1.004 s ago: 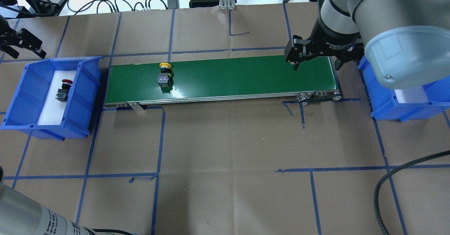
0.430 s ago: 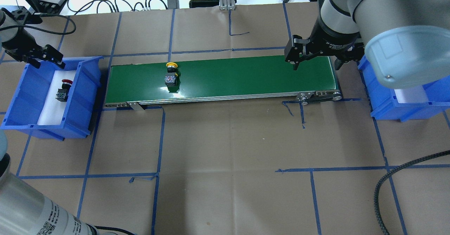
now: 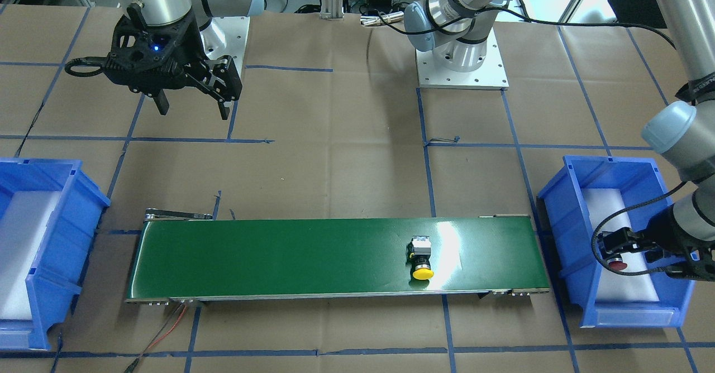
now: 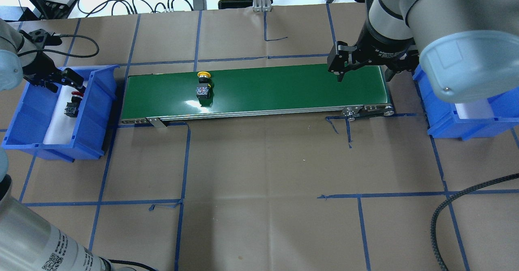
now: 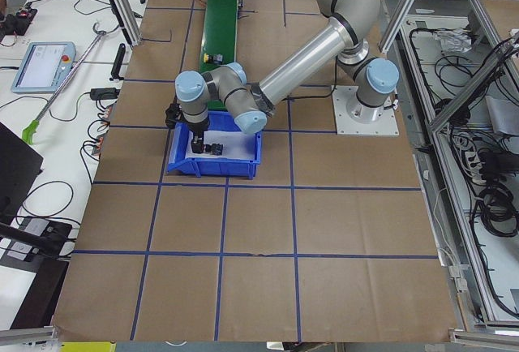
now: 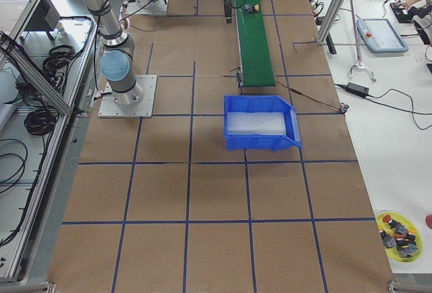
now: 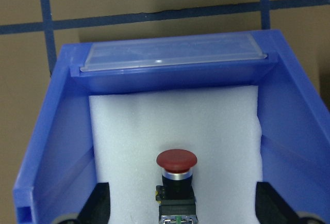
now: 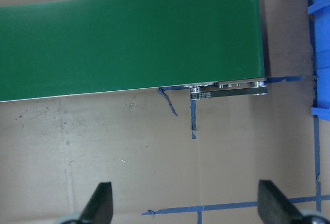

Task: Transport two buttons from left to right
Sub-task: 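Move the left gripper back into the bin and grasp the red-capped button, then lift the red button and carry it over the conveyor's near end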

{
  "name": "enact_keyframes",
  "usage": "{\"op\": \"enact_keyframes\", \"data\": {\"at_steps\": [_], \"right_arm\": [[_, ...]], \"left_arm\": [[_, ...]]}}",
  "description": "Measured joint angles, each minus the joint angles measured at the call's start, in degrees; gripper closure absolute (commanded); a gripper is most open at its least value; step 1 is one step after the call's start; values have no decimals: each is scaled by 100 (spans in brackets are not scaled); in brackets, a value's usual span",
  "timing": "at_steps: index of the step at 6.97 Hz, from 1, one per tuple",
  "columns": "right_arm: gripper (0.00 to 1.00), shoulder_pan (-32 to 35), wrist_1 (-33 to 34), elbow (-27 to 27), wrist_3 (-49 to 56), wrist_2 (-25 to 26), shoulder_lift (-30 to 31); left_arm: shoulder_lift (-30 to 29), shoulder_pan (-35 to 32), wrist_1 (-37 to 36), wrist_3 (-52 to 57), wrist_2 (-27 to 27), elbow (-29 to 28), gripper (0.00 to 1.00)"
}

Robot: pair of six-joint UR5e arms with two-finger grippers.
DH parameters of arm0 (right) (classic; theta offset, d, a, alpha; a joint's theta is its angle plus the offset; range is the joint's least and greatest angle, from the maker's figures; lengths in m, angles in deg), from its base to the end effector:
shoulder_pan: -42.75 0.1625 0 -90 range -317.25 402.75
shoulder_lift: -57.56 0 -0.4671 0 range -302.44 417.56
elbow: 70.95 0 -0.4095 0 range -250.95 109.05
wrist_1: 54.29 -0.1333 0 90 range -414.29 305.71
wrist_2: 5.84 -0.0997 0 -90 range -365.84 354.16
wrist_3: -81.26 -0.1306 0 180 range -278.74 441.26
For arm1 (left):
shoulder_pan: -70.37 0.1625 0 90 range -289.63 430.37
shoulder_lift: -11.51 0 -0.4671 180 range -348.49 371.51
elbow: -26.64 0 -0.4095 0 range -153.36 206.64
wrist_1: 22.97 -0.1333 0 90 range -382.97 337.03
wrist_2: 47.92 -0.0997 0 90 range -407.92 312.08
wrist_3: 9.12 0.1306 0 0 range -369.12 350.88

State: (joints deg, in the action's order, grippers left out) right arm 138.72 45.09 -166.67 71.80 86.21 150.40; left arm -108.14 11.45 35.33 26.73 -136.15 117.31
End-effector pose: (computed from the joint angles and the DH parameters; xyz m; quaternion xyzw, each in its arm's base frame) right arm 0.1799 -0.4836 0.4901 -0.0314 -0.9977 0.0586 0.0101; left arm 0.2372 -0.6596 0.2336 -0.0418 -0.9989 0.0186 0.0062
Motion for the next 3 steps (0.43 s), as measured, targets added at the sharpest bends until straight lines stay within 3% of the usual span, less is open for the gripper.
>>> {"op": "enact_keyframes", "data": {"at_steps": [1, 2, 3], "right_arm": [[0, -7, -2, 18, 5, 5, 3], [0, -9, -2, 40, 11, 9, 7], [0, -11, -4, 53, 13, 8, 19]], "left_arm": [[-5, 16, -256, 1, -13, 235, 2], [-5, 25, -435, 1, -24, 409, 23], [-4, 27, -533, 1, -31, 504, 55]]}}
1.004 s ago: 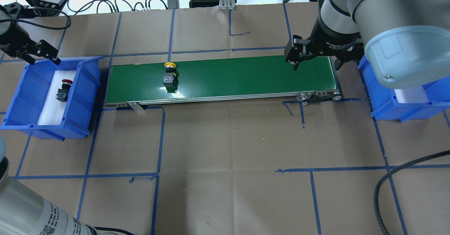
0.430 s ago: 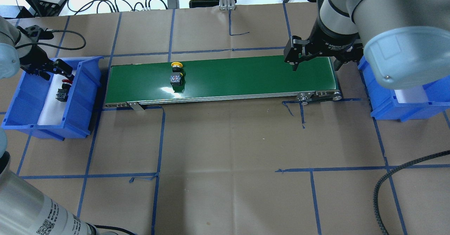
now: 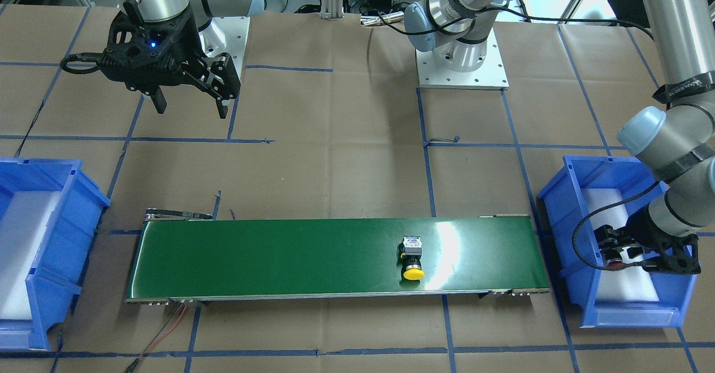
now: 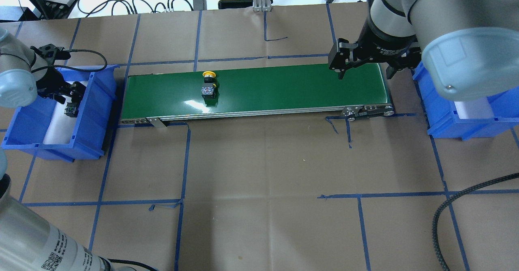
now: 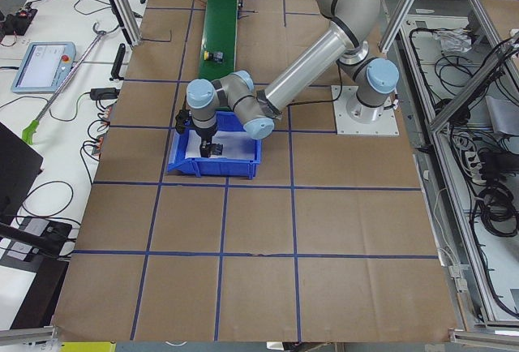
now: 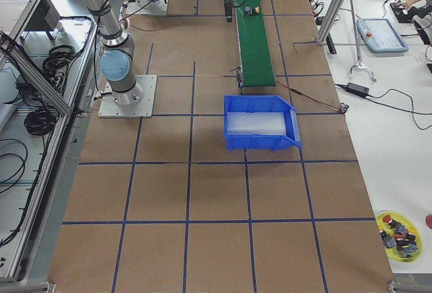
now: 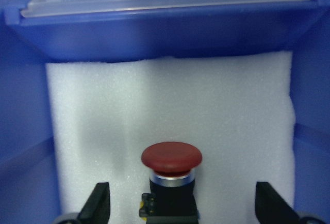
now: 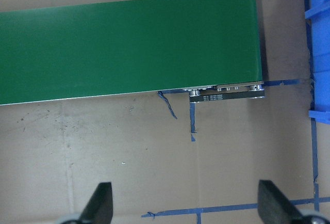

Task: Transport two buttons from left to right
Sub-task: 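Lift the red button and carry it over the conveyor's near end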

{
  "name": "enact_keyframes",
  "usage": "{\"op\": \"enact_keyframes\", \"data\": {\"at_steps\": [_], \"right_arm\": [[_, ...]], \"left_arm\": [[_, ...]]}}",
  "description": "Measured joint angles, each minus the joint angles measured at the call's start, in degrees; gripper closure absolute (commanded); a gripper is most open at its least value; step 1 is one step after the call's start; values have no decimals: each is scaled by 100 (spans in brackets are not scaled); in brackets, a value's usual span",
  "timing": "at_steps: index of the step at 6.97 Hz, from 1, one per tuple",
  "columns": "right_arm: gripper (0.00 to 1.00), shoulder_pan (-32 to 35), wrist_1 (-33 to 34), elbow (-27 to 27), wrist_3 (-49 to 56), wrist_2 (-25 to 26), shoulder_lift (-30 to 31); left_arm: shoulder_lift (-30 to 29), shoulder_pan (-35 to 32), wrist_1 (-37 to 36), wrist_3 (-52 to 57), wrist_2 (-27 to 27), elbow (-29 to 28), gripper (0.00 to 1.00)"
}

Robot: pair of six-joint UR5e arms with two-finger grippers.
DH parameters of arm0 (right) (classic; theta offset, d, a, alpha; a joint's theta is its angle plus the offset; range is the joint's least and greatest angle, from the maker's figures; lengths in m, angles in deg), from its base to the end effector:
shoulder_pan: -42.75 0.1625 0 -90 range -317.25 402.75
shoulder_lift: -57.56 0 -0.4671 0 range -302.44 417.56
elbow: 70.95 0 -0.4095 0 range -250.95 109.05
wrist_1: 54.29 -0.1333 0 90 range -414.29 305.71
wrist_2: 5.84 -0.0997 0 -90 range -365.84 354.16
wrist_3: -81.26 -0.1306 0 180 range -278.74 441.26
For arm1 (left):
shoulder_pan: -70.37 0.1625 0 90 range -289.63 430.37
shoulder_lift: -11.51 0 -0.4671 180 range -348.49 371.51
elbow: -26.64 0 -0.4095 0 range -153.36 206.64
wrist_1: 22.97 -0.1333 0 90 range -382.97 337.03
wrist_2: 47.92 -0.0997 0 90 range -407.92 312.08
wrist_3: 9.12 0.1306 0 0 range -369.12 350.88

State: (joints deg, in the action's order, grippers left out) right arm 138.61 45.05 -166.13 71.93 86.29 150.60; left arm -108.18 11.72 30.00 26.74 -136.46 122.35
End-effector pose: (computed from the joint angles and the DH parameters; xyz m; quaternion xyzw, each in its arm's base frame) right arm 0.1788 -0.4840 0.4967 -0.0314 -0.9974 0.0647 0.0101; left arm 0.2311 -0.6420 0.2034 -0.0395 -0.9990 0.0189 0.0027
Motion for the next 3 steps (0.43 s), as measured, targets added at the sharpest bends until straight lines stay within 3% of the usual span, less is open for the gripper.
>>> {"op": "enact_keyframes", "data": {"at_steps": [1, 3], "right_arm": [[0, -2, -2, 0, 1, -1, 25], [0, 12, -1, -3, 2, -4, 52]], "left_arm": [[3, 5, -42, -8, -6, 16, 75], [9, 14, -40, -76, -16, -61, 91]]}}
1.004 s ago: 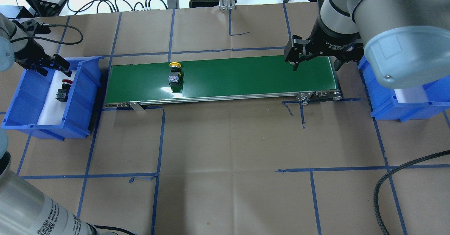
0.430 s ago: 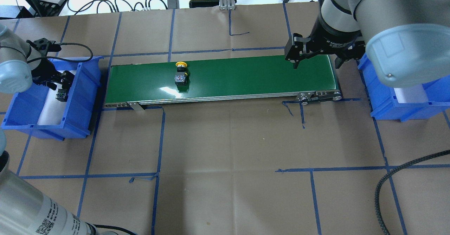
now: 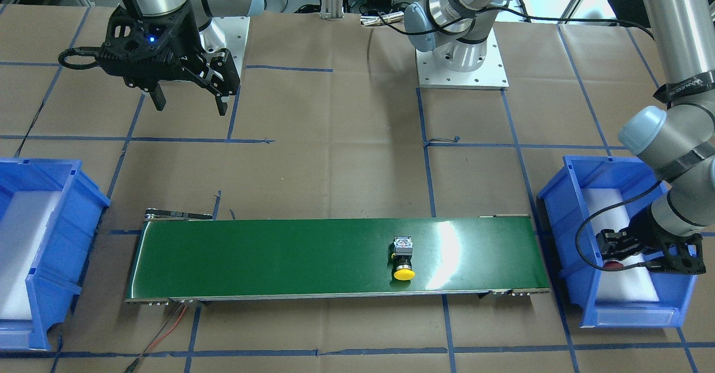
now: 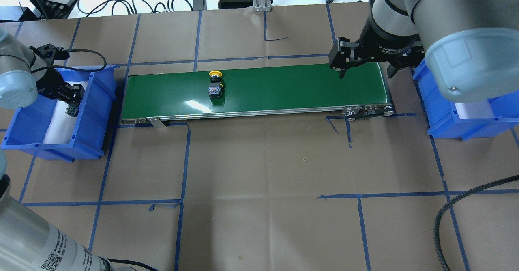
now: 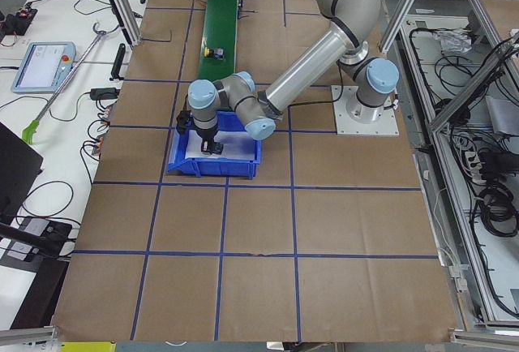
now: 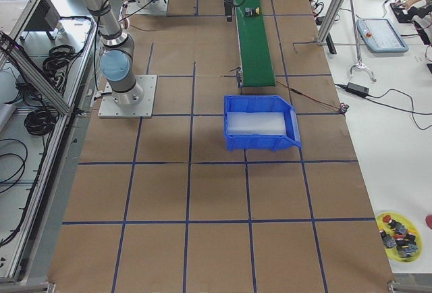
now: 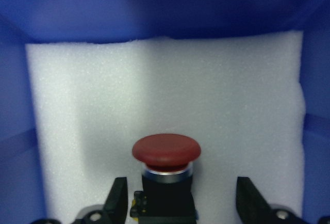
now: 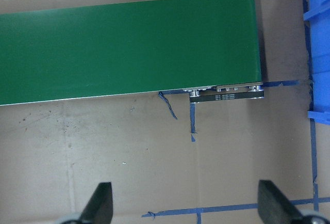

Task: Transport two buttons from left to right
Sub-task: 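Lift the red button and carry it over the conveyor's near end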

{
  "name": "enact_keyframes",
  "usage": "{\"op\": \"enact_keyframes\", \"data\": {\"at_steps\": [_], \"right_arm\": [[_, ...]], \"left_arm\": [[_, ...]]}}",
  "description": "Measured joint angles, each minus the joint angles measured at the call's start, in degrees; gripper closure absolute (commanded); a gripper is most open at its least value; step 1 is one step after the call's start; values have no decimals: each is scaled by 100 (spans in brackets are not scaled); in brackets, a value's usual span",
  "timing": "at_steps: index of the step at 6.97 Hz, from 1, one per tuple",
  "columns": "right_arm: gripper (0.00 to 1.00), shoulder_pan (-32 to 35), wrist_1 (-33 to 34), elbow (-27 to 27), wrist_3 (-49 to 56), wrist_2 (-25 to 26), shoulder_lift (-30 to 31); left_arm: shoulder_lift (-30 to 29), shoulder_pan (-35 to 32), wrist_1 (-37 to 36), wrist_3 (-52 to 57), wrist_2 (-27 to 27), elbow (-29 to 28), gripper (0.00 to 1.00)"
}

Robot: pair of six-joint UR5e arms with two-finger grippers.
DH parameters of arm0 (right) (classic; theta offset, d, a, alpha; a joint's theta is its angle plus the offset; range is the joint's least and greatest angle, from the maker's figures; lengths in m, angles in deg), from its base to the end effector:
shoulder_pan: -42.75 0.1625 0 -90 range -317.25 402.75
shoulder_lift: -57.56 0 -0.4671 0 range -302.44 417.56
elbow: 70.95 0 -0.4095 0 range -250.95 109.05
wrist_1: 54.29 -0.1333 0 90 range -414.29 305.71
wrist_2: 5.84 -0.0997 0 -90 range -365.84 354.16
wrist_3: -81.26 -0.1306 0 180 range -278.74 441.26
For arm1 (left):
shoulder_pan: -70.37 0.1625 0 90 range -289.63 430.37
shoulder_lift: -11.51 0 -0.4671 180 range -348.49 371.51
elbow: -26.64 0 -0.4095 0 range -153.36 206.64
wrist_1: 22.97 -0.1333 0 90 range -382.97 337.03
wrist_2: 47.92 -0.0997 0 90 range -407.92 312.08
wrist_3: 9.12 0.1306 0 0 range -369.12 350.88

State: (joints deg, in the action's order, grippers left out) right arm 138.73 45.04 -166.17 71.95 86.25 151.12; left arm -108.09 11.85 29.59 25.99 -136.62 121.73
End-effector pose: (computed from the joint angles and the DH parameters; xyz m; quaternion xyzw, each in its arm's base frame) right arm 0.1796 -0.4805 0.5008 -0.0302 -0.9971 0.0687 0.0091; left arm 0.2354 -0.6453 0.2099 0.0319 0.9991 -0.0263 0.0037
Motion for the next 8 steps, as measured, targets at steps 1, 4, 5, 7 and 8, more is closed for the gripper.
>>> {"op": "enact_keyframes", "data": {"at_steps": [1, 4, 5, 7, 8], "right_arm": [[0, 6, 4, -3, 0, -4, 2], [0, 0, 1, -5, 0, -3, 5], [0, -4, 4, -5, 0, -3, 5], [0, -8, 3, -6, 0, -3, 5], [0, -9, 3, -6, 0, 0, 5]], "left_arm": [[13, 20, 17, -42, 3, -38, 91], [259, 80, 652, -137, 7, -438, 91], [430, 83, 1331, -144, -3, -766, 91], [670, 86, 2748, -160, -24, -1517, 91], [710, 85, 3235, -179, -35, -1853, 91]]}}
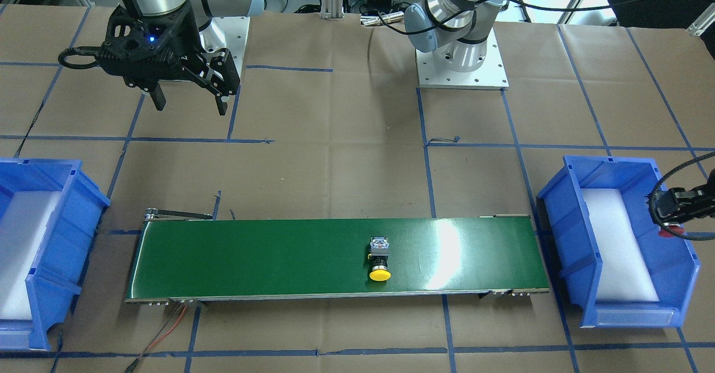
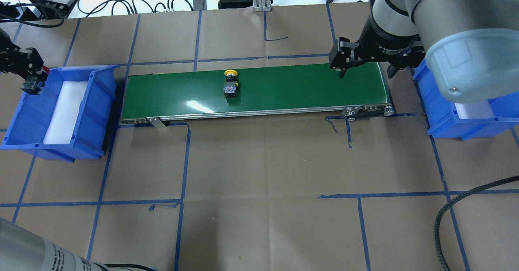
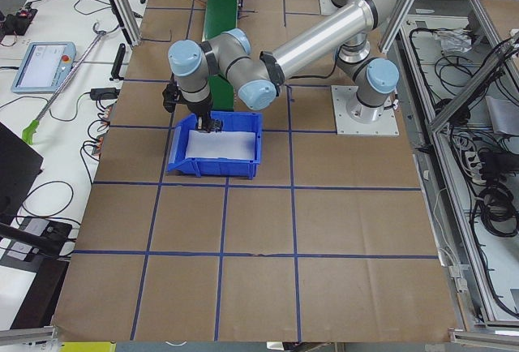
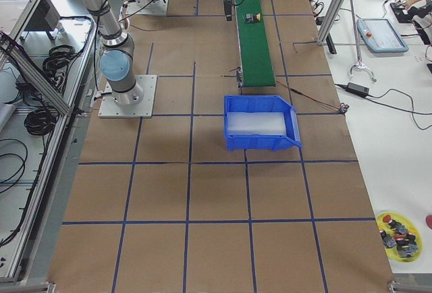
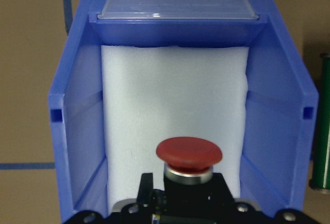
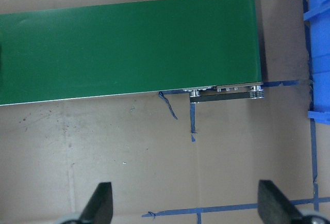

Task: Transport two buttons from left to right
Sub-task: 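Lift the red button and carry it over the conveyor's near end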

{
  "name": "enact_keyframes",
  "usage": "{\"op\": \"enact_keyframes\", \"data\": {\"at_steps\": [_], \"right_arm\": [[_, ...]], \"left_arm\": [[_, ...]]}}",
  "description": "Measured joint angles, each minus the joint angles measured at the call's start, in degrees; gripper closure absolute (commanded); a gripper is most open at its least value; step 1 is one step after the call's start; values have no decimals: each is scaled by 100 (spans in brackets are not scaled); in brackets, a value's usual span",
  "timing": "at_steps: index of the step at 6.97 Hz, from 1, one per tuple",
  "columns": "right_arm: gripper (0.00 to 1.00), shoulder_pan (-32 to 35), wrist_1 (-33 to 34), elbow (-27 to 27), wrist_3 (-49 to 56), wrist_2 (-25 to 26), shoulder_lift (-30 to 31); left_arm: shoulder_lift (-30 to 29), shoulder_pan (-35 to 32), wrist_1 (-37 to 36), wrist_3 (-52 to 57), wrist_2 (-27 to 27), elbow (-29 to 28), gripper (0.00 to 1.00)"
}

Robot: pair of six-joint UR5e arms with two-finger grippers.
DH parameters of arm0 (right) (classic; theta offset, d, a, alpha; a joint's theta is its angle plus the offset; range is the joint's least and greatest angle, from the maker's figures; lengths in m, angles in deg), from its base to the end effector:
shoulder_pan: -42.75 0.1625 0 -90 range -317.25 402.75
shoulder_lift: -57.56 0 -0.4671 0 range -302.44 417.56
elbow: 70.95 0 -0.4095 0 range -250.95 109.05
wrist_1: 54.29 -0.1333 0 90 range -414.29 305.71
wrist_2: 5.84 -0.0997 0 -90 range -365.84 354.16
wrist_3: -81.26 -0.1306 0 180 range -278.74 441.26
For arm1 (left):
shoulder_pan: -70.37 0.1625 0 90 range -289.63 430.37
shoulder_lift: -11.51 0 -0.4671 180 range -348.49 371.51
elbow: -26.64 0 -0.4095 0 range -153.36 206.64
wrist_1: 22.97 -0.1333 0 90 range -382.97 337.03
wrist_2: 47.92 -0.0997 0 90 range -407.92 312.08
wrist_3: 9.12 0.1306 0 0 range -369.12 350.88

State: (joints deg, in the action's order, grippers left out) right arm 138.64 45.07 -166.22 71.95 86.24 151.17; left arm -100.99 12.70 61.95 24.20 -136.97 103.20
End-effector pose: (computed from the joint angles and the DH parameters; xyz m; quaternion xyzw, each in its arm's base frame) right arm 0.1788 -0.4804 0.5008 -0.0310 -0.9971 0.0689 0.0091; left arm 0.2457 -0.6416 0.3924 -0.0083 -0.9993 -0.0247 0.0258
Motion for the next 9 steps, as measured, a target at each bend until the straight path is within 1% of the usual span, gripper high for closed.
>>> {"op": "enact_keyframes", "data": {"at_steps": [1, 3, 7, 9], "right_arm": [[0, 0, -1, 0, 0, 1, 0], [0, -4, 3, -9, 0, -2, -5], [0, -6, 33, -23, 6, 6, -15], [0, -2, 48, -28, 5, 4, -32]], "left_arm": [[4, -15, 243, -64, -2, -201, 91], [-8, -193, 372, -591, 19, -312, 91], [178, -1354, 405, -2197, 18, -167, 91], [209, -1916, 379, -2810, 29, -31, 91]]}}
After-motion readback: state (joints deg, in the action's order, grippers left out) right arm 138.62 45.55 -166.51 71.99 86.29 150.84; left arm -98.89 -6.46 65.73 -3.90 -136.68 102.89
